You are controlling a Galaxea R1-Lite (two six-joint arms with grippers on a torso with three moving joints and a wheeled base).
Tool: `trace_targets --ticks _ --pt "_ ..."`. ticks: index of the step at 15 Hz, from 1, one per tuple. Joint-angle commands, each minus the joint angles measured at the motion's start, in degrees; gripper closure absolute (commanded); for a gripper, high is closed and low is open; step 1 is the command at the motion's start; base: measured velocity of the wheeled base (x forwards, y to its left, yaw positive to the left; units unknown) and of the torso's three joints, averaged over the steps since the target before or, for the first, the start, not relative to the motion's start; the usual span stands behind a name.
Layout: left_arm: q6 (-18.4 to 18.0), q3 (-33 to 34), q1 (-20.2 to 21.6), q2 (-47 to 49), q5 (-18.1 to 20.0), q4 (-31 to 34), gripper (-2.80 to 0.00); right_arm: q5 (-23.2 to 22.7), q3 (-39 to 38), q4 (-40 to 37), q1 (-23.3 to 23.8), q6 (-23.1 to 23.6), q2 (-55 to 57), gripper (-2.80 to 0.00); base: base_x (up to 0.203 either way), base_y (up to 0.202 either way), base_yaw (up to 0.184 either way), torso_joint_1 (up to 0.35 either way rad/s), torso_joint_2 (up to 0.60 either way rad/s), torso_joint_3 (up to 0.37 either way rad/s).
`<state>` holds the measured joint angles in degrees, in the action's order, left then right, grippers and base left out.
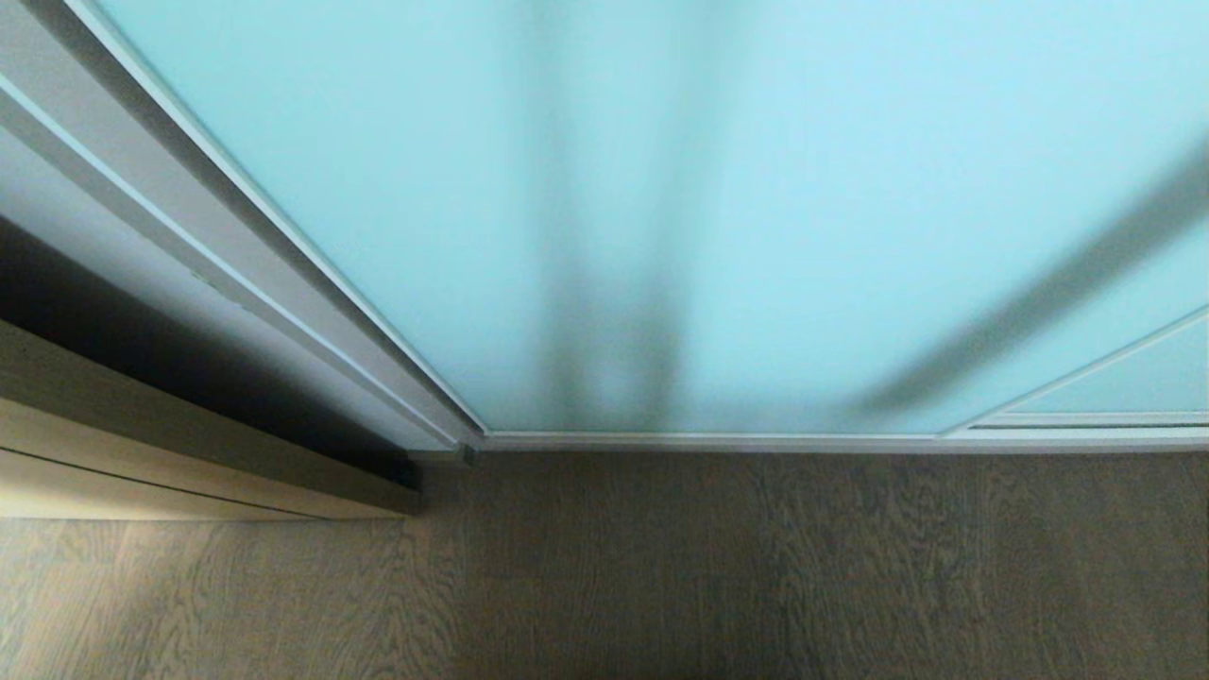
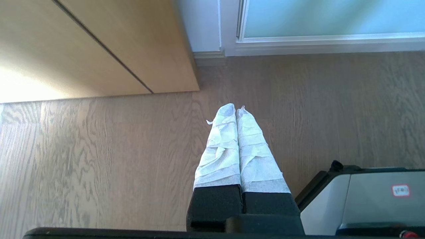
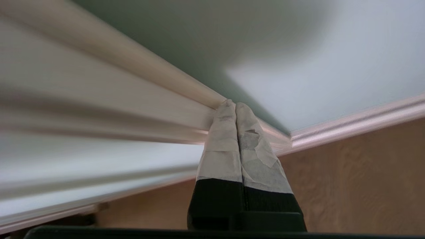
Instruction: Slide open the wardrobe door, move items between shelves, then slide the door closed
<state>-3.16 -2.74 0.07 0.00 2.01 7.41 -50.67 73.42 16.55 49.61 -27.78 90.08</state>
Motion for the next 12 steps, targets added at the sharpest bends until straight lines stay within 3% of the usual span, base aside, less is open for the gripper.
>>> trace_targets --ticks 1,12 --pt "0.0 0.0 0.0 0.1 0.0 0.1 0.00 -0.1 -0.3 1.1 0.0 0.3 -0.2 0.00 0.000 0.000 0.000 0.000 0.00 0.000" --pt "0.0 0.0 0.0 0.1 0.0 0.1 0.00 0.1 -0.6 2.0 0.4 0.6 0.2 0.00 0.000 0.000 0.000 0.000 0.00 0.000"
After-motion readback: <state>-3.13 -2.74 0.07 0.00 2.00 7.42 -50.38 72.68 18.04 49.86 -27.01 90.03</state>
